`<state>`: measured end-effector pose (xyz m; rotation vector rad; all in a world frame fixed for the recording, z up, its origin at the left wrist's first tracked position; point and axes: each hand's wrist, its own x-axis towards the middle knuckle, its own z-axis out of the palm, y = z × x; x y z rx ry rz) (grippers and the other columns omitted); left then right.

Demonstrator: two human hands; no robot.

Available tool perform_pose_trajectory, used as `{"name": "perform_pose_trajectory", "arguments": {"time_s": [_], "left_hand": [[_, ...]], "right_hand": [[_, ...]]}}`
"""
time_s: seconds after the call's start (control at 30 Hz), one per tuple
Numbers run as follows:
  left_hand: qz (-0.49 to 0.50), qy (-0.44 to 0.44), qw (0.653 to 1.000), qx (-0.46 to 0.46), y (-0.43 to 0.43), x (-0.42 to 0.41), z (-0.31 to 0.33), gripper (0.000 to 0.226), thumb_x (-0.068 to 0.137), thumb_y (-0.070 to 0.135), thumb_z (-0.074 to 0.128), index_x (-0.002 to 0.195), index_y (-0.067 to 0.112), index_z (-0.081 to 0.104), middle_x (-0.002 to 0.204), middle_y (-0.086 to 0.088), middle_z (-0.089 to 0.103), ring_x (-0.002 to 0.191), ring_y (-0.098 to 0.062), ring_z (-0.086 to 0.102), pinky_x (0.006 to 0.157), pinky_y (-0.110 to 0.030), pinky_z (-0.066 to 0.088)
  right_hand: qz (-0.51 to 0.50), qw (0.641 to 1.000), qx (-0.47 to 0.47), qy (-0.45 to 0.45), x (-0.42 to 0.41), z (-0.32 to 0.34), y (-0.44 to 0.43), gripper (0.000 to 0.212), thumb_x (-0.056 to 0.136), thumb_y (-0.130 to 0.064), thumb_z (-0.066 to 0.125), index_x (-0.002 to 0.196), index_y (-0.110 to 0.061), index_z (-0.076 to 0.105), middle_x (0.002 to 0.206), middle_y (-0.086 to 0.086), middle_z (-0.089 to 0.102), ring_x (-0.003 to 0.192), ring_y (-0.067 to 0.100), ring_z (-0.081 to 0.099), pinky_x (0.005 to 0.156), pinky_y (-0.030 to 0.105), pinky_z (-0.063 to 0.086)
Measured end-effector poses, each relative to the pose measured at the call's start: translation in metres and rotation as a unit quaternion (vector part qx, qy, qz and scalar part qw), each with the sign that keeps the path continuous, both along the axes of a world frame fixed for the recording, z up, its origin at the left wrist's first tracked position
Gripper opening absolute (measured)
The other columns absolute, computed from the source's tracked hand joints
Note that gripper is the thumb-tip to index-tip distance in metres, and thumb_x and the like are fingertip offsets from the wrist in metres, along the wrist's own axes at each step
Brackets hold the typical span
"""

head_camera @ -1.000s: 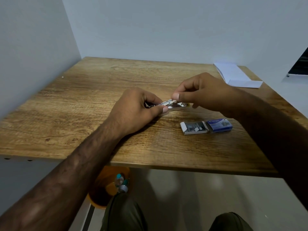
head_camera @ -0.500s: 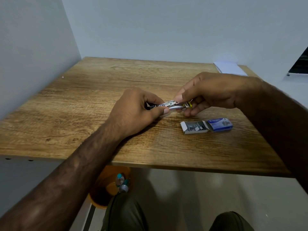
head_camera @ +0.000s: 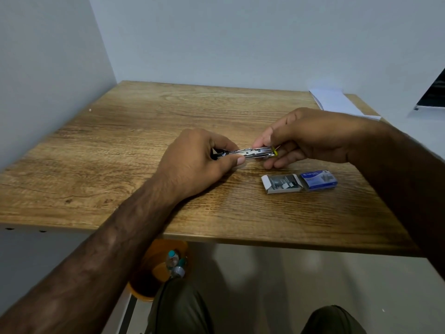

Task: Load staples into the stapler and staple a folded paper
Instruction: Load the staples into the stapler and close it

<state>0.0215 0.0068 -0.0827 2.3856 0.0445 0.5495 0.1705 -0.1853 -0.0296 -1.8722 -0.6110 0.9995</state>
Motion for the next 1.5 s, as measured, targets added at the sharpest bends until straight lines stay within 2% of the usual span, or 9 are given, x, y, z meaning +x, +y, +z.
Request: {"name": "perform_pose_trajectory", "arguments": {"time_s": [0.27, 0.43, 0.6, 0.7, 0.83, 1.0, 1.13, 1.27, 1.5], "left_hand": [[0.012, -0.025, 1.000, -0.003, -0.001, -0.001, 0.001, 0.026, 0.082, 0.049, 0.073, 0.099, 0.032, 0.081, 0.083, 0.012, 0.077, 0.076, -0.010, 0.071, 0.070, -0.042, 0.059], [0.062, -0.012, 0.997, 0.054, 0.010, -0.002, 0.000, 0.031, 0.077, 0.059, 0.075, 0.097, 0.036, 0.079, 0.083, 0.019, 0.075, 0.076, -0.001, 0.067, 0.068, -0.035, 0.060], [-0.001, -0.085, 0.986, -0.143, 0.018, 0.002, -0.002, 0.015, 0.078, 0.027, 0.086, 0.092, 0.023, 0.082, 0.081, 0.007, 0.079, 0.069, -0.006, 0.070, 0.064, -0.028, 0.056], [-0.055, -0.132, 0.954, -0.265, 0.018, 0.006, 0.001, 0.021, 0.076, 0.023, 0.088, 0.095, 0.016, 0.081, 0.071, -0.003, 0.075, 0.051, -0.011, 0.060, 0.049, -0.023, 0.050], [-0.095, -0.164, 0.915, -0.357, 0.013, 0.013, 0.006, 0.022, 0.078, 0.017, 0.086, 0.096, 0.007, 0.079, 0.078, -0.011, 0.075, 0.053, -0.021, 0.062, 0.054, -0.029, 0.054], [-0.106, -0.139, 0.934, -0.311, -0.002, 0.019, 0.005, 0.018, 0.084, 0.010, 0.080, 0.098, -0.001, 0.076, 0.089, -0.011, 0.076, 0.076, -0.029, 0.073, 0.068, -0.041, 0.064], [-0.099, -0.132, 0.947, -0.275, -0.007, 0.017, 0.006, 0.020, 0.089, 0.011, 0.076, 0.100, -0.005, 0.074, 0.097, -0.025, 0.075, 0.090, -0.044, 0.072, 0.076, -0.048, 0.064], [-0.090, -0.129, 0.933, -0.322, -0.005, 0.014, 0.006, 0.021, 0.089, 0.008, 0.074, 0.100, -0.010, 0.072, 0.097, -0.029, 0.074, 0.083, -0.026, 0.076, 0.070, -0.035, 0.064], [-0.124, -0.084, 0.937, -0.316, -0.002, 0.011, 0.001, 0.021, 0.088, 0.008, 0.074, 0.101, -0.009, 0.074, 0.096, -0.020, 0.077, 0.087, -0.029, 0.077, 0.067, -0.033, 0.064]], "right_hand": [[-0.016, 0.993, 0.107, -0.050, -0.003, -0.017, -0.011, 0.042, 0.067, -0.005, 0.080, 0.109, -0.001, 0.075, 0.095, 0.023, 0.078, 0.082, 0.026, 0.078, 0.066, 0.026, 0.062], [-0.076, 0.981, 0.154, -0.092, 0.002, -0.016, -0.022, 0.032, 0.072, -0.003, 0.079, 0.103, -0.004, 0.077, 0.093, 0.022, 0.078, 0.082, 0.024, 0.079, 0.066, 0.023, 0.061], [-0.120, 0.966, 0.214, -0.086, 0.004, -0.012, -0.037, 0.026, 0.077, -0.003, 0.076, 0.103, -0.003, 0.075, 0.092, 0.021, 0.077, 0.079, 0.021, 0.078, 0.068, 0.023, 0.062], [-0.115, 0.951, 0.279, -0.064, -0.002, -0.009, -0.037, 0.035, 0.072, -0.010, 0.077, 0.107, -0.005, 0.074, 0.088, 0.016, 0.077, 0.083, 0.023, 0.078, 0.073, 0.026, 0.063], [-0.108, 0.928, 0.353, -0.047, -0.012, -0.009, -0.028, 0.031, 0.076, -0.016, 0.077, 0.107, -0.010, 0.074, 0.090, 0.009, 0.077, 0.091, 0.023, 0.076, 0.072, 0.027, 0.062], [-0.070, 0.924, 0.365, -0.089, -0.025, -0.021, -0.007, 0.034, 0.077, -0.015, 0.080, 0.109, -0.011, 0.075, 0.100, 0.010, 0.077, 0.093, 0.021, 0.073, 0.071, 0.031, 0.062], [-0.063, 0.914, 0.385, -0.110, -0.031, -0.027, 0.006, 0.042, 0.080, -0.009, 0.081, 0.120, -0.010, 0.069, 0.107, 0.011, 0.078, 0.097, 0.022, 0.074, 0.073, 0.029, 0.060], [-0.078, 0.913, 0.396, -0.060, -0.030, -0.031, 0.011, 0.041, 0.079, -0.006, 0.080, 0.119, -0.010, 0.069, 0.106, 0.011, 0.079, 0.098, 0.021, 0.075, 0.075, 0.027, 0.060], [-0.058, 0.922, 0.371, -0.097, -0.033, -0.038, 0.010, 0.048, 0.070, -0.020, 0.085, 0.117, -0.016, 0.073, 0.101, 0.010, 0.080, 0.099, 0.026, 0.076, 0.080, 0.036, 0.061]]}}
